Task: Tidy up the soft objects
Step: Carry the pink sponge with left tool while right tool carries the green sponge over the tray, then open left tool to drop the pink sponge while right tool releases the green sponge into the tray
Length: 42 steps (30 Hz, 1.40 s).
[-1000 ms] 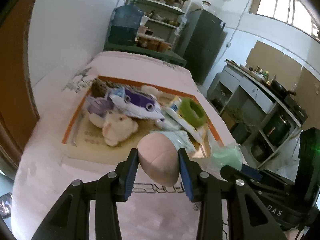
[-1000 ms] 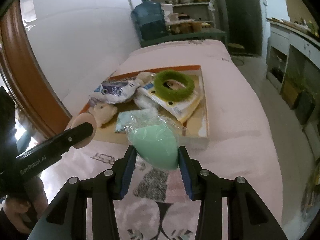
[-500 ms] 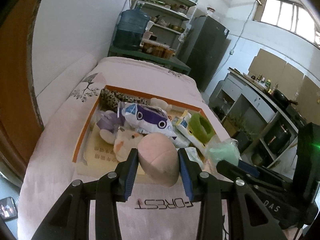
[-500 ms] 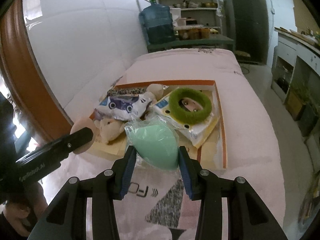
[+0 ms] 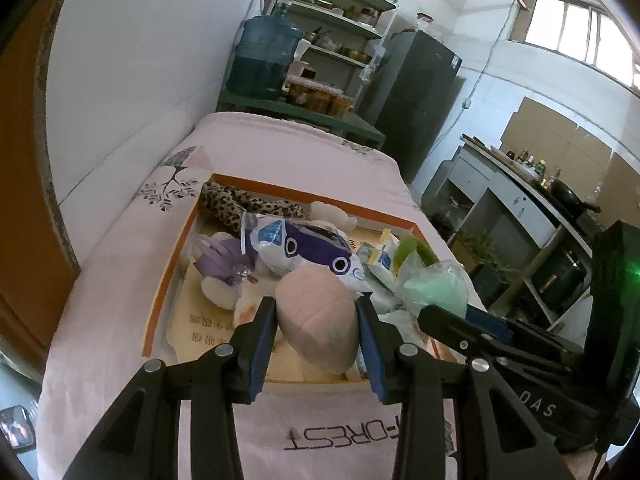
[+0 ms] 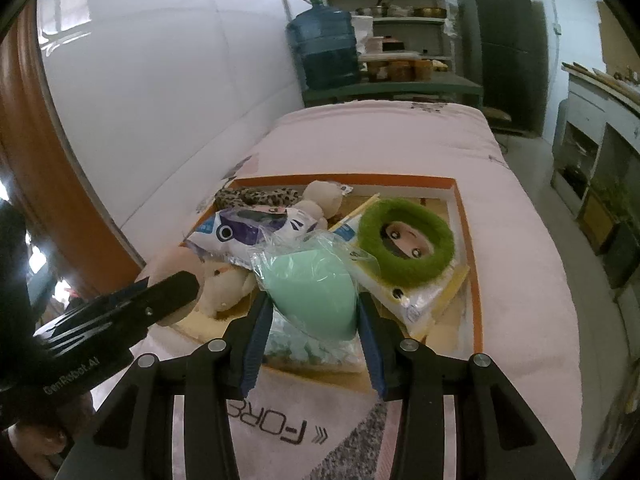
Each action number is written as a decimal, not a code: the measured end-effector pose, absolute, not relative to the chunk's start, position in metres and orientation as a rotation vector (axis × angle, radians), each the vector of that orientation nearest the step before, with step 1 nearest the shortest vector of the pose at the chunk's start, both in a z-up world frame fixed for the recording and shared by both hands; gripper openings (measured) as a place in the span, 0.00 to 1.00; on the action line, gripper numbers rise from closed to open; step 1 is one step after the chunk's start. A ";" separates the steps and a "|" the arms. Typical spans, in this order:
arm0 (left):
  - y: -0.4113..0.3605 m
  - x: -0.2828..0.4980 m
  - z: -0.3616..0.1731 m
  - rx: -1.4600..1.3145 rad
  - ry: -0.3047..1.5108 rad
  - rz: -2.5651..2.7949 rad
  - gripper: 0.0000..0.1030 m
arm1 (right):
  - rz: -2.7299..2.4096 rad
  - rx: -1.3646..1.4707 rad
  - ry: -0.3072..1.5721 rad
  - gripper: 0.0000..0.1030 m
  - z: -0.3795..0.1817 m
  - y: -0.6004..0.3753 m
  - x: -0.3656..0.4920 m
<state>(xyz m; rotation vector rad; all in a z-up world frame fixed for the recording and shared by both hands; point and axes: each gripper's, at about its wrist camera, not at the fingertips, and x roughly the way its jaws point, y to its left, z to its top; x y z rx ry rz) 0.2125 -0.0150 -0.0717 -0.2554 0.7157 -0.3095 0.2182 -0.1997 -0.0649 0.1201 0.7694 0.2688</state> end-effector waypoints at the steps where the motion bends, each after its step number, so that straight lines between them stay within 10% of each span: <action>1: -0.015 0.214 -0.072 -0.256 0.718 -0.310 0.39 | 0.272 0.117 0.770 0.43 -0.065 -0.198 0.220; 42: -0.027 0.227 -0.107 -0.227 0.814 -0.327 0.44 | 0.269 0.139 0.797 0.54 -0.090 -0.198 0.254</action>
